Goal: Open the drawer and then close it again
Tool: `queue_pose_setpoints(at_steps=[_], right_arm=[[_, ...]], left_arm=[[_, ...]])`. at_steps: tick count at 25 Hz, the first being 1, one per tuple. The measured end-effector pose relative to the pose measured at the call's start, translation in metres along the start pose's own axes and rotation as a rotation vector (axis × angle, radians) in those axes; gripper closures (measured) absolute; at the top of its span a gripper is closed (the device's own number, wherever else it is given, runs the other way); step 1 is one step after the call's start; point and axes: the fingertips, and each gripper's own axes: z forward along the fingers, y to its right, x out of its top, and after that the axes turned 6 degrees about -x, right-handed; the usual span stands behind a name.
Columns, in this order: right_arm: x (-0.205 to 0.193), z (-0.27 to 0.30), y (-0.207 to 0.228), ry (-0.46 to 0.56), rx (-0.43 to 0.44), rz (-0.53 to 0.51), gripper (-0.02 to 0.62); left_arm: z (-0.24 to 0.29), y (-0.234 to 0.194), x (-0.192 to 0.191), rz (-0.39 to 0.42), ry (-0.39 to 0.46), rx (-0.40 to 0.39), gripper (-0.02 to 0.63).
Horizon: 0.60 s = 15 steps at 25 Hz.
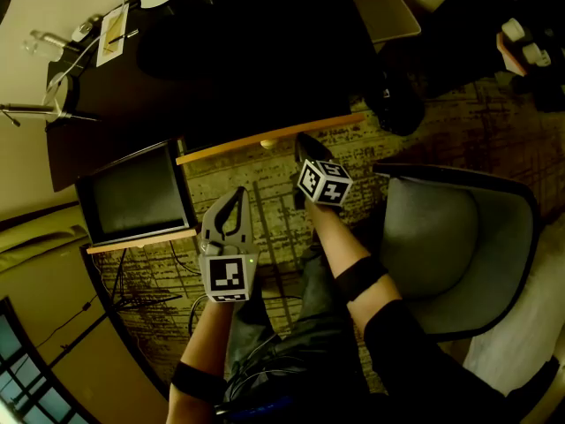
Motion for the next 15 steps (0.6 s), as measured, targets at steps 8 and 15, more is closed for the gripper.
queue_pose_setpoints(at_steps=[8,15], right_arm=[[0.025,0.04,-0.005,0.03,0.019,-0.01,0.595],[0.043,0.064,-0.008,0.05,0.026,-0.026,0.595]], left_arm=[[0.014,-0.015,-0.002,-0.016,0.007,0.033,0.6],[0.014,-0.023,-0.005,-0.026,0.003,0.058,0.6]])
